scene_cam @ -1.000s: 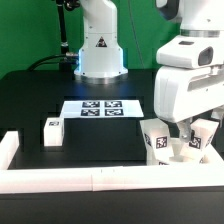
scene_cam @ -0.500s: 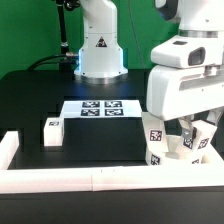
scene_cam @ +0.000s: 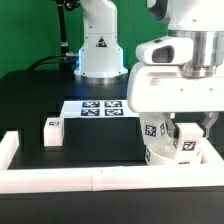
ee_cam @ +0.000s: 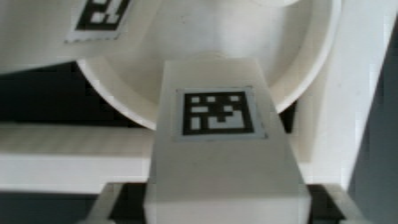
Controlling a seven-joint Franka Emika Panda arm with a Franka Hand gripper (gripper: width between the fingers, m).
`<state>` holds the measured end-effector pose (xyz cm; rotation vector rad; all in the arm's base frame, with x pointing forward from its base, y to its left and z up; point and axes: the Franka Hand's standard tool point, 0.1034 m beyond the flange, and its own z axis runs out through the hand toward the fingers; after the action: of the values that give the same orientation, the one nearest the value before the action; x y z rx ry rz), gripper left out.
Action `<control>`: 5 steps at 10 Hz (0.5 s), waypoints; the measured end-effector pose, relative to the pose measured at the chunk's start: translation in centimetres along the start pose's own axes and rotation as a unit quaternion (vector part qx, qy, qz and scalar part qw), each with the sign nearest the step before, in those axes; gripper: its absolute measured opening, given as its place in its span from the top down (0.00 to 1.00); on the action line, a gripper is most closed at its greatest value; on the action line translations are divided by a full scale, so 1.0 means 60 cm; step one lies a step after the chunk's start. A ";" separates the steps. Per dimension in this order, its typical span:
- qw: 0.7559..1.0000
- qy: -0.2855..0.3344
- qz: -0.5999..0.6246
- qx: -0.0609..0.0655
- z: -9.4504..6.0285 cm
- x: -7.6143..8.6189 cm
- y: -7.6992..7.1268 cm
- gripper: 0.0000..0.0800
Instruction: Assemble stool
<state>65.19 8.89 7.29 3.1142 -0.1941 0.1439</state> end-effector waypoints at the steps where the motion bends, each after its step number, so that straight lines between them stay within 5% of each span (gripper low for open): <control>1: 0.998 0.000 0.064 0.001 0.001 0.003 0.010 0.58; 5: 0.956 -0.010 0.294 0.001 0.001 0.007 0.042 0.58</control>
Offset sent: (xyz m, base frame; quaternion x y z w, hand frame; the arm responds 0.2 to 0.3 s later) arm 0.0104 0.0167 0.0002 0.0858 -0.0675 0.3498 0.9304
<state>65.30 6.32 7.29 2.9504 -1.1117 0.1149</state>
